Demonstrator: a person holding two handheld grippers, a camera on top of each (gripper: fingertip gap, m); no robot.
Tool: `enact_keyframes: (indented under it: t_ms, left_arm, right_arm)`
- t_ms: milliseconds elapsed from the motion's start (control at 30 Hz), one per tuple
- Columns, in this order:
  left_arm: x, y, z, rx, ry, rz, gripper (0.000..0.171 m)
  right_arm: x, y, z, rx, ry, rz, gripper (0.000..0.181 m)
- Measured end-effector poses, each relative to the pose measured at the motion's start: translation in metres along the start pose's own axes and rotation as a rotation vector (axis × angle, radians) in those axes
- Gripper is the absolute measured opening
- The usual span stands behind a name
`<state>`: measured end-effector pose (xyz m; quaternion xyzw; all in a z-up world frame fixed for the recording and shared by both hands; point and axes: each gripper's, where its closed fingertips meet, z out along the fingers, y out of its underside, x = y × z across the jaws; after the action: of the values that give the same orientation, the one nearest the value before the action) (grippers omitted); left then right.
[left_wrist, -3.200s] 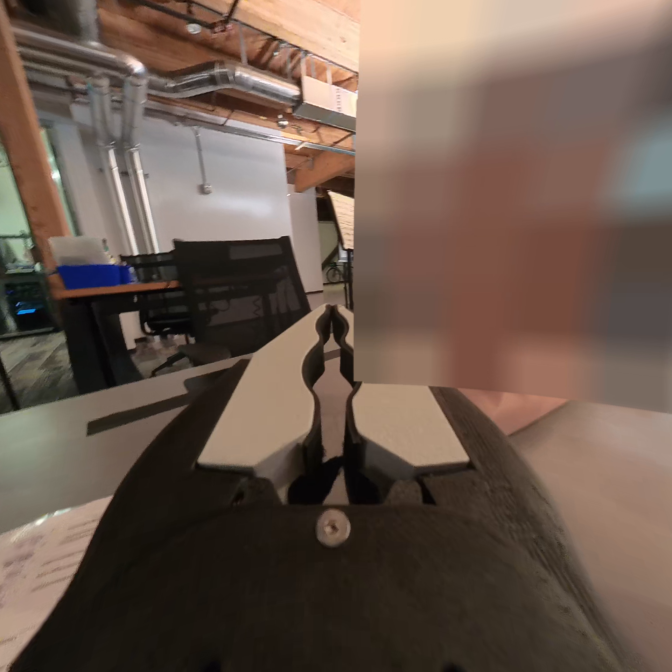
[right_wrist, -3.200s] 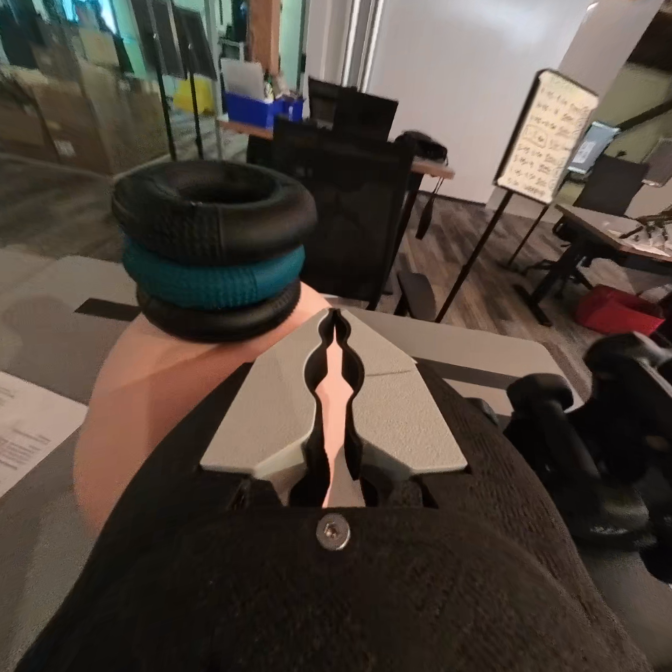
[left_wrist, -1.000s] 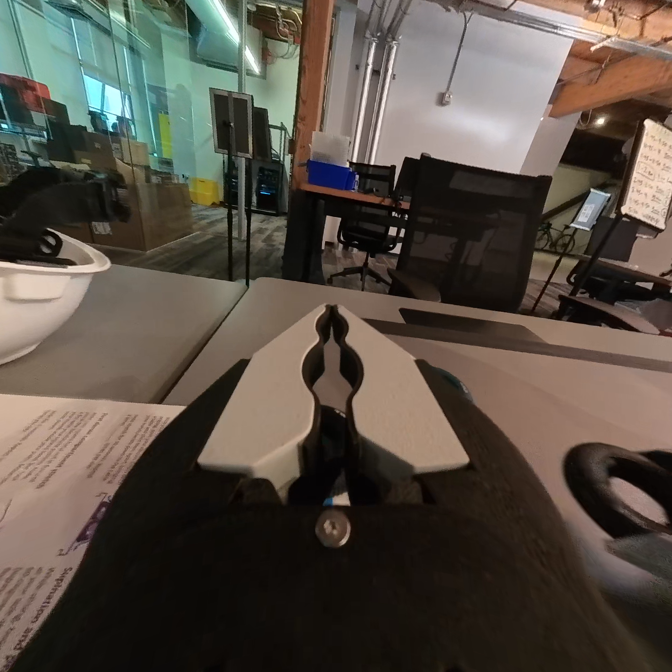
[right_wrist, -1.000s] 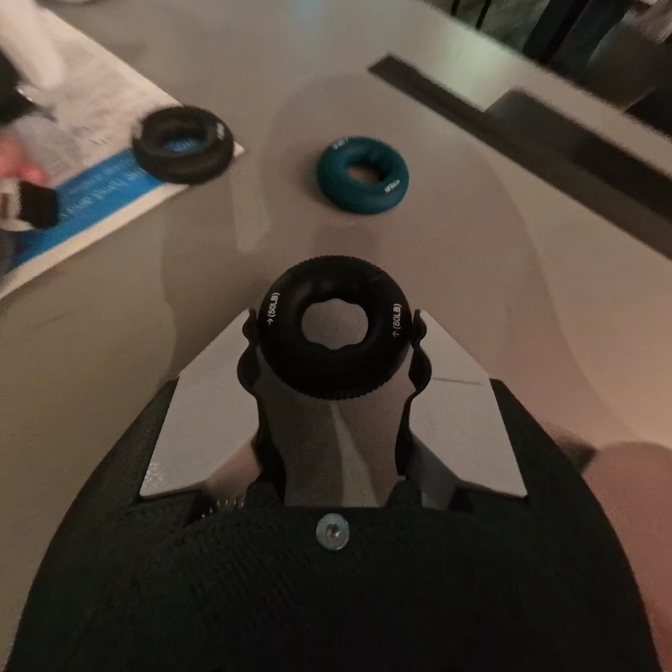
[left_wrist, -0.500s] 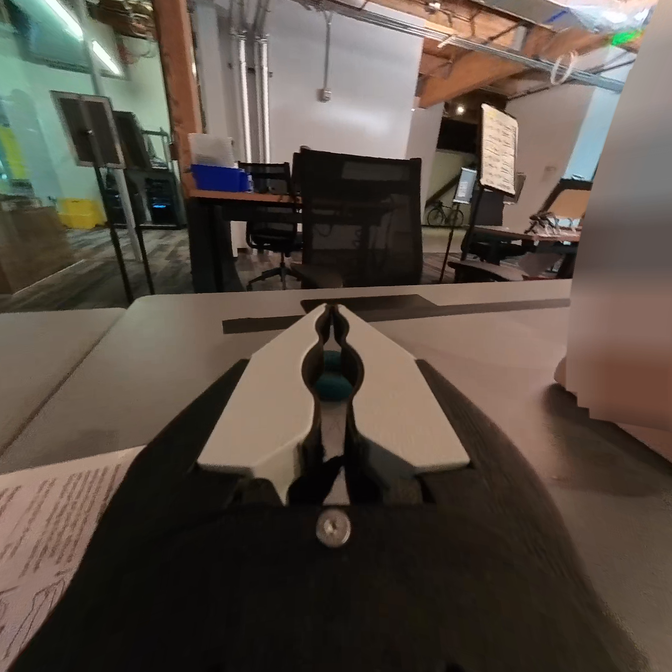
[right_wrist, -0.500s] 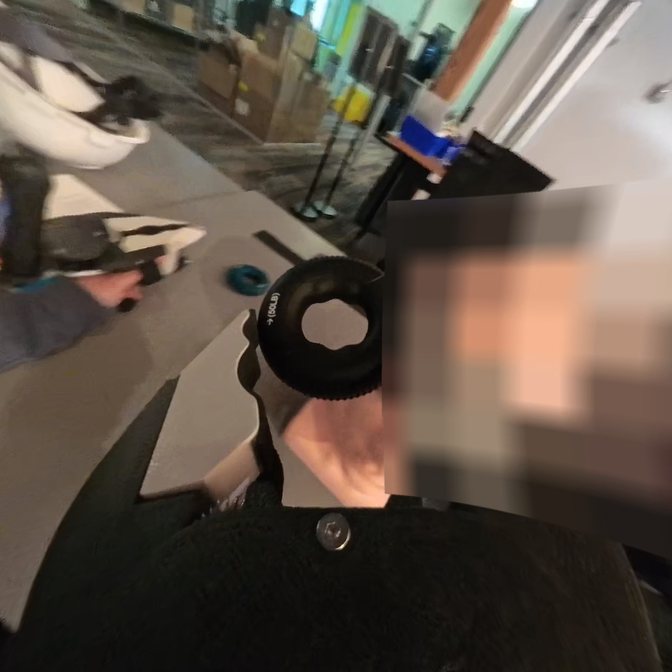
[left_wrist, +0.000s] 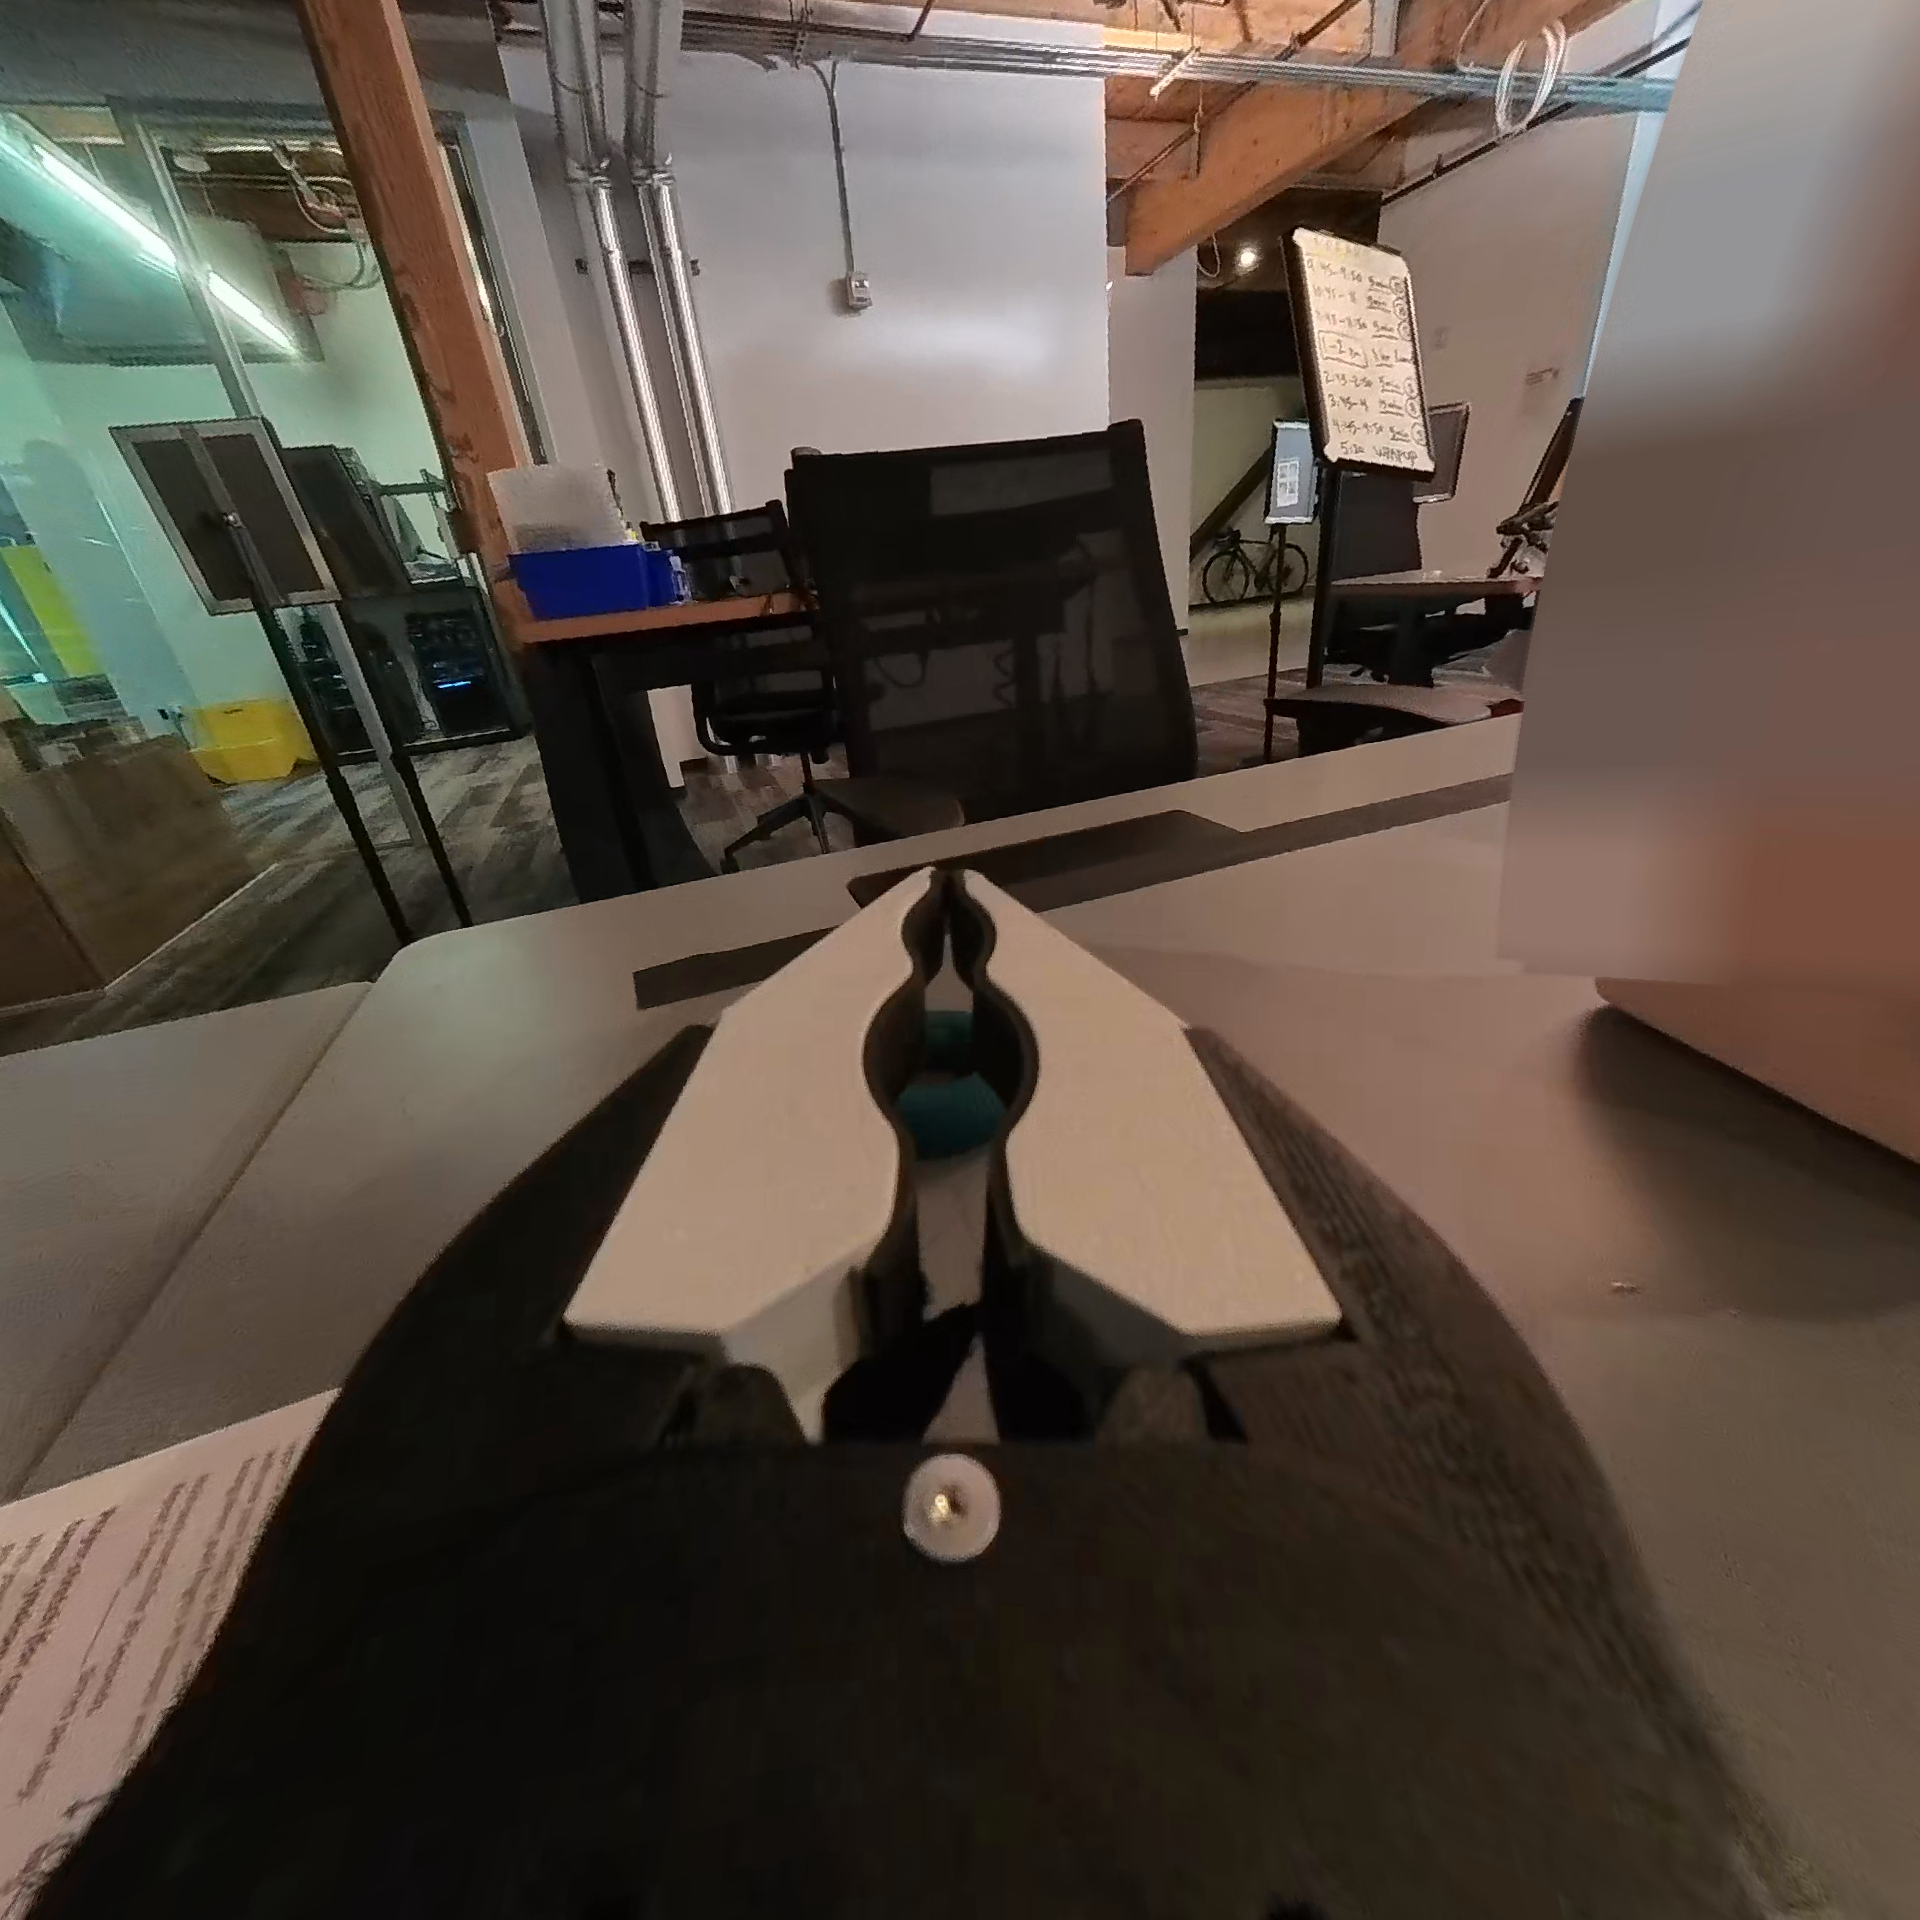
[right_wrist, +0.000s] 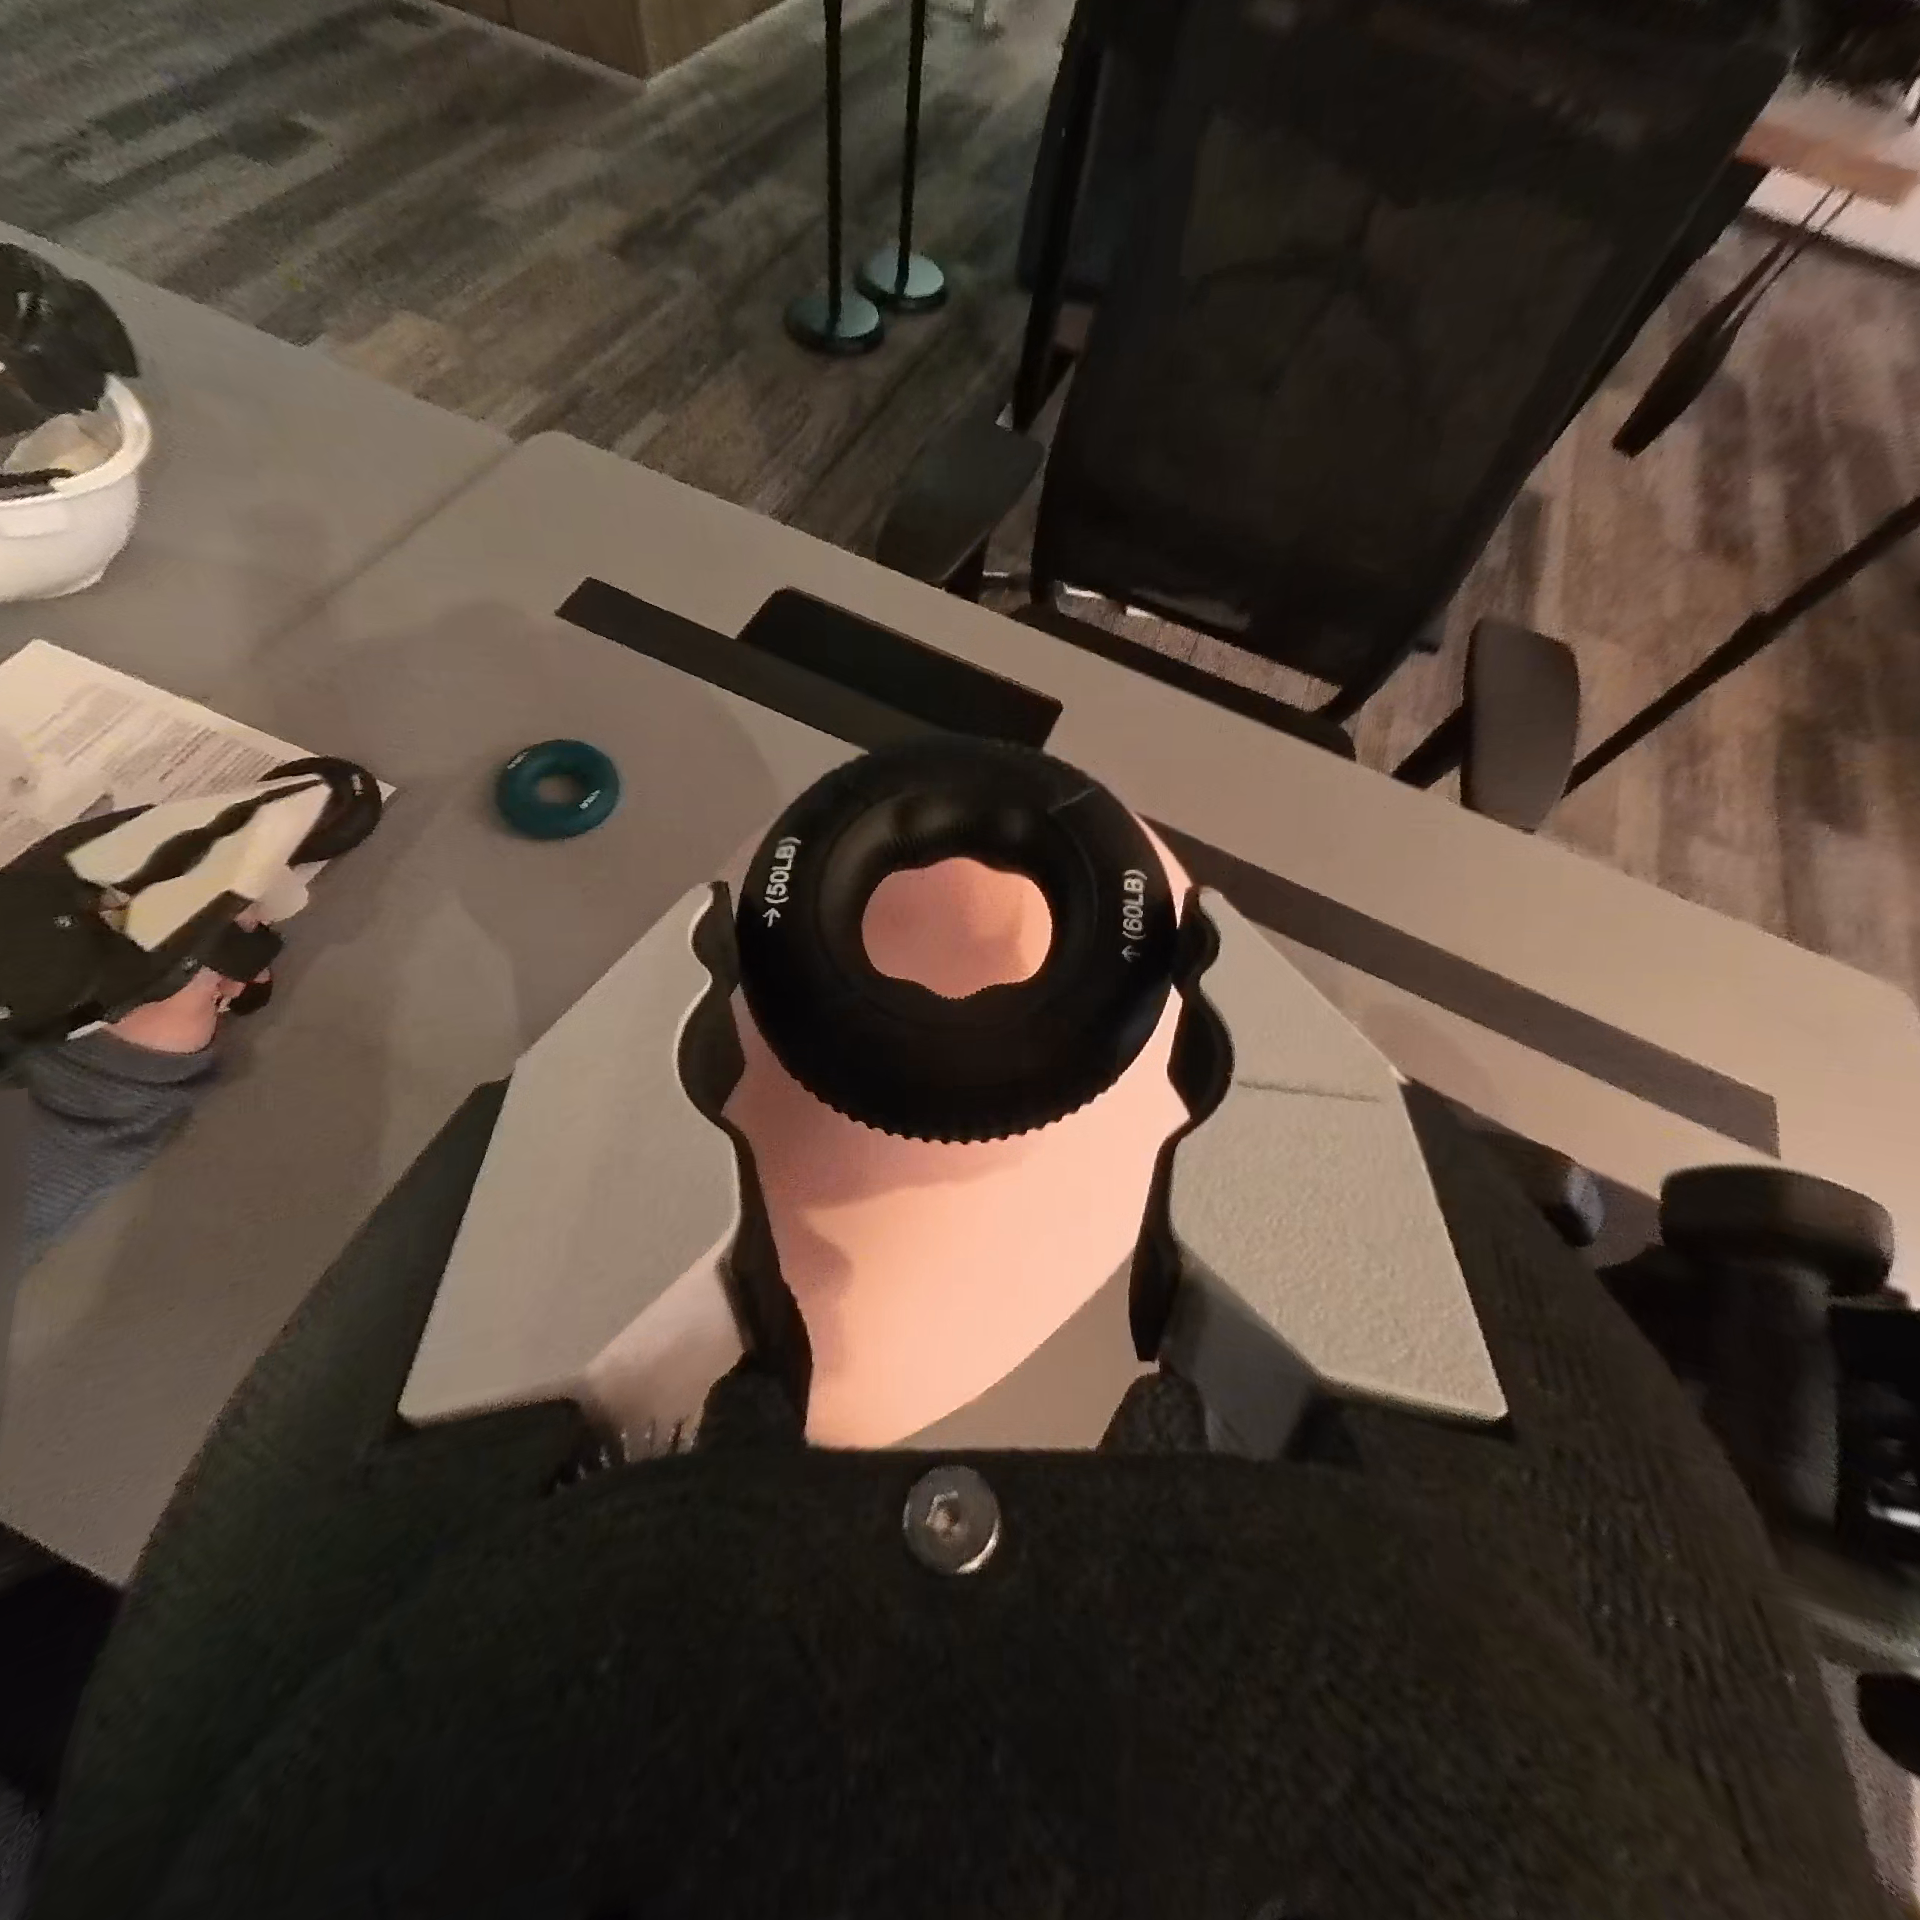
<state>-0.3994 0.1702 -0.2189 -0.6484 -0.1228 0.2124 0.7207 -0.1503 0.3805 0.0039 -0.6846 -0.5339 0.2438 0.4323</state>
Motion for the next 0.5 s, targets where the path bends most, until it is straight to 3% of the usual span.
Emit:
enact_keyframes:
  t_ms: [500]
  left_arm:
    - [-0.007, 0.004, 0.004, -0.008, -0.011, -0.046, 0.000]
  right_arm:
    - [0.009, 0.007, 0.029, -0.090, -0.085, 0.176, 0.085]
